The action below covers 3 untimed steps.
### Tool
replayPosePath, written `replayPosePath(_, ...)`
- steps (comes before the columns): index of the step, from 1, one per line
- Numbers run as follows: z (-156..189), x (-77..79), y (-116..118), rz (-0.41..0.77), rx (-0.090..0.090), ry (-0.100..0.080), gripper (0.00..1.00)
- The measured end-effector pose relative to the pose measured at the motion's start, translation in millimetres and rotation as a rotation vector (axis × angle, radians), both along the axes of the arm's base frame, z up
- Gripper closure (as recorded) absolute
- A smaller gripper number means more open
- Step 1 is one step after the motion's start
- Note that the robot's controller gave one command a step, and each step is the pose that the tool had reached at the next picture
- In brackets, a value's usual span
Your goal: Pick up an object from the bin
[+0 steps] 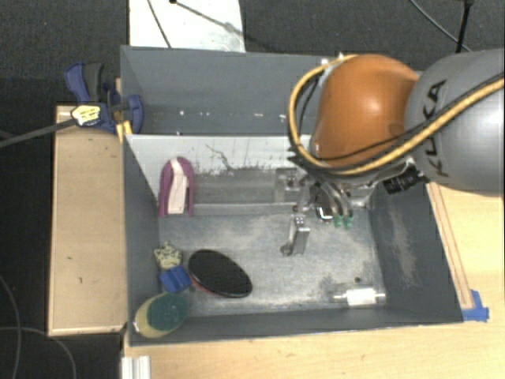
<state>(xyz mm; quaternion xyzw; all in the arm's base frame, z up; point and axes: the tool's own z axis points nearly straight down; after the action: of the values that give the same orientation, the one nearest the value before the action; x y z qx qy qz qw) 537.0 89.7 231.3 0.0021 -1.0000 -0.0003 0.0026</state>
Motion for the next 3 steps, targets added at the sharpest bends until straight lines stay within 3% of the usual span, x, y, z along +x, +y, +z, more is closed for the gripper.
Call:
replayPosePath(1, -122.0, 25.3, 61.4, 0.361, 0.001, -0.003, 0.00)
replayPosePath(2, -157.0, -30.9, 138.7, 0.399, 0.002, -0.002, 0.00)
replayPosePath(3, -154.8, -26.4, 132.1, 0.387, -0.003, -0.007, 1.00)
